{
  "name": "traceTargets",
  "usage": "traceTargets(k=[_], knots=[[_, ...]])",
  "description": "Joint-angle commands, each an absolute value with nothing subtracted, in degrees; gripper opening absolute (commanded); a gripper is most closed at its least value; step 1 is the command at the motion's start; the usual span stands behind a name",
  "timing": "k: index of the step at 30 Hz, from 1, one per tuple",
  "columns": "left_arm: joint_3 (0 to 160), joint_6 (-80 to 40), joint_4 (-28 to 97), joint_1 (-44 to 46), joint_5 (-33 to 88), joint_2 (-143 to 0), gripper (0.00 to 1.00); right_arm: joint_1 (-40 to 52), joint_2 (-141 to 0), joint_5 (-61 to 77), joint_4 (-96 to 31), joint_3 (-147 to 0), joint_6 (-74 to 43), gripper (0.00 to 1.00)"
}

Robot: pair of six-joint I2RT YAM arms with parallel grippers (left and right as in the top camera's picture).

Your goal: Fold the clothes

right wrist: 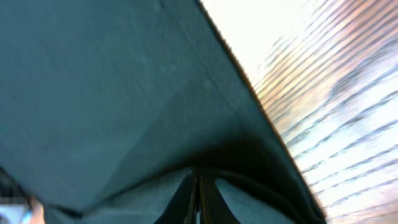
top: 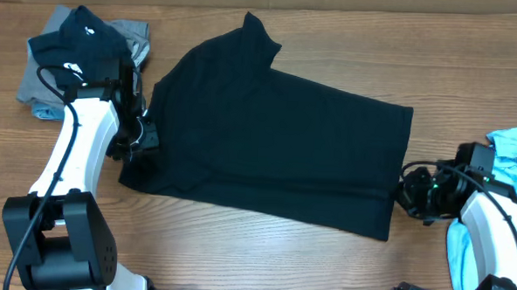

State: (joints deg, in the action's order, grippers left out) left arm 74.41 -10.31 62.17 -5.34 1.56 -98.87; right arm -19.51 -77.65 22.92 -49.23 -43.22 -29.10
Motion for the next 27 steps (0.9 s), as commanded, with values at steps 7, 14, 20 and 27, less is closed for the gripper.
traceTargets(k=[7,14,20,27], knots=[[75.55,-8.99,61.52,-5.23,2.44,-97.71,0.52,-19.68,-77.71,16.10,-49.28,-44.97,-33.30,0.04],[75.55,-8.95,61.23,-5.23,2.63,-97.71,0.56,-19.68,-77.71,12.75,-48.36,-44.97,-36.71,0.04],[74.65,2.28,62.33,-4.78,18.28,-97.73,0.57,-19.68,-77.71,14.87,-47.97,-44.97,-35.55,0.34],[67.29,4.45,60.64,0.40,24.03,-97.80,0.60,-19.68,-77.71,15.27,-48.34,-44.97,-35.57,0.34]])
